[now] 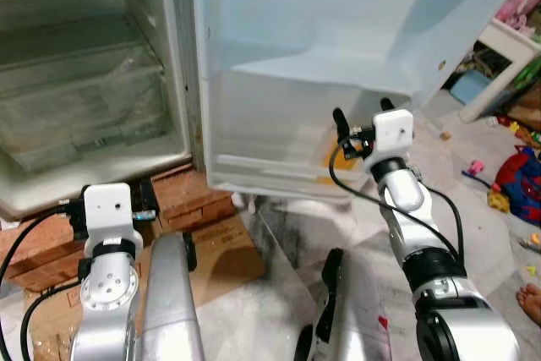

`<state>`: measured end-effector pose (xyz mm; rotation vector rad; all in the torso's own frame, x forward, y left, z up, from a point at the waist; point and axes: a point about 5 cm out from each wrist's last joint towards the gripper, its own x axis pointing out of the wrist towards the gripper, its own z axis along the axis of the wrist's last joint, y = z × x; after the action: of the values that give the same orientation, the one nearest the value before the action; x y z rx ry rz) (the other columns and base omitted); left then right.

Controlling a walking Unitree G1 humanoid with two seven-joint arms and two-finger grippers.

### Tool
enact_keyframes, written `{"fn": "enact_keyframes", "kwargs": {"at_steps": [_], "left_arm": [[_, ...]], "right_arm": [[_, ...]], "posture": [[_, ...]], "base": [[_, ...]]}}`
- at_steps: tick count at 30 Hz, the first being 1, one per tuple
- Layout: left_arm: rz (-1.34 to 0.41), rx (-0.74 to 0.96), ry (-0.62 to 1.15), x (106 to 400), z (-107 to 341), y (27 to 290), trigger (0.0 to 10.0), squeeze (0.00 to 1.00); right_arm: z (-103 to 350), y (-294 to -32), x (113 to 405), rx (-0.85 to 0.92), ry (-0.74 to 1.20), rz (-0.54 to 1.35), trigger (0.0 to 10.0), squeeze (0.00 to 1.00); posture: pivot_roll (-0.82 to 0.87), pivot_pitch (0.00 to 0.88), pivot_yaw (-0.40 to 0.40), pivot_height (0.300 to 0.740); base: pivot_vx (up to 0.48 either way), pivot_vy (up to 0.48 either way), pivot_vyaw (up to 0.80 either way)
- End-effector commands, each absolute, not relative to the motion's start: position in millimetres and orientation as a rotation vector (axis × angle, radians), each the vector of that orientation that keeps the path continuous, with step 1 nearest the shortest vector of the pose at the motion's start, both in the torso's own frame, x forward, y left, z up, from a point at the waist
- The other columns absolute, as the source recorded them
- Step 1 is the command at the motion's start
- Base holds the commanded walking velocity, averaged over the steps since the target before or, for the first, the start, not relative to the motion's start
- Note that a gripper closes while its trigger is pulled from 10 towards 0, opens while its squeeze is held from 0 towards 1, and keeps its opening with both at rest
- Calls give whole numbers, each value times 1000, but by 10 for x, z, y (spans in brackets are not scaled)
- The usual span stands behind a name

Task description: Restocking fridge

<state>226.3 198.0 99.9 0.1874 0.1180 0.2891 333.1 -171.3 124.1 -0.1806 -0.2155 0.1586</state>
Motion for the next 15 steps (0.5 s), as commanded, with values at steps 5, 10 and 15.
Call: {"fn": "enact_keyframes", "kwargs": {"at_steps": [5, 10, 15], "left_arm": [[289, 195, 105, 2298, 986, 1935, 10000, 0], [293, 199, 106, 2312, 971, 1933, 10000, 0], [293, 199, 103, 2351, 966, 1911, 10000, 0]], "right_arm": [[1240, -1740, 3113, -159, -200, 183, 10000, 1000], [1092, -1674, 2859, -120, -122, 218, 10000, 1000], [1037, -1594, 2745, -93, -67, 237, 10000, 1000]], "posture": [[96, 0, -108, 472], [81, 0, -101, 472], [77, 0, -95, 472]], "base": [[0, 0, 0], [0, 0, 0], [0, -213, 0]]}}
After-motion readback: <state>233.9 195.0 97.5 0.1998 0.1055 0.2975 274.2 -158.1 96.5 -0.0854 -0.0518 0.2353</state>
